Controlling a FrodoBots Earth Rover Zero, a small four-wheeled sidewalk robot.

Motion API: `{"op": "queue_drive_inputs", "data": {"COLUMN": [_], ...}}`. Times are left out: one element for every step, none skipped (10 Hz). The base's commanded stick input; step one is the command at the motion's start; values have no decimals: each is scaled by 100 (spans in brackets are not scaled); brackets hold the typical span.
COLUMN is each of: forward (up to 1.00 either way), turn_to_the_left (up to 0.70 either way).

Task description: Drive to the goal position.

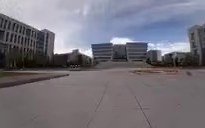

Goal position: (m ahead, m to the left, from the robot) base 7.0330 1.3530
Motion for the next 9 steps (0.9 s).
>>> {"op": "queue_drive_inputs", "data": {"forward": [85,85,85,85,85,85,85,85,85], "turn_to_the_left": [-11,0,0,0,-3,-8,-7,0,0]}}
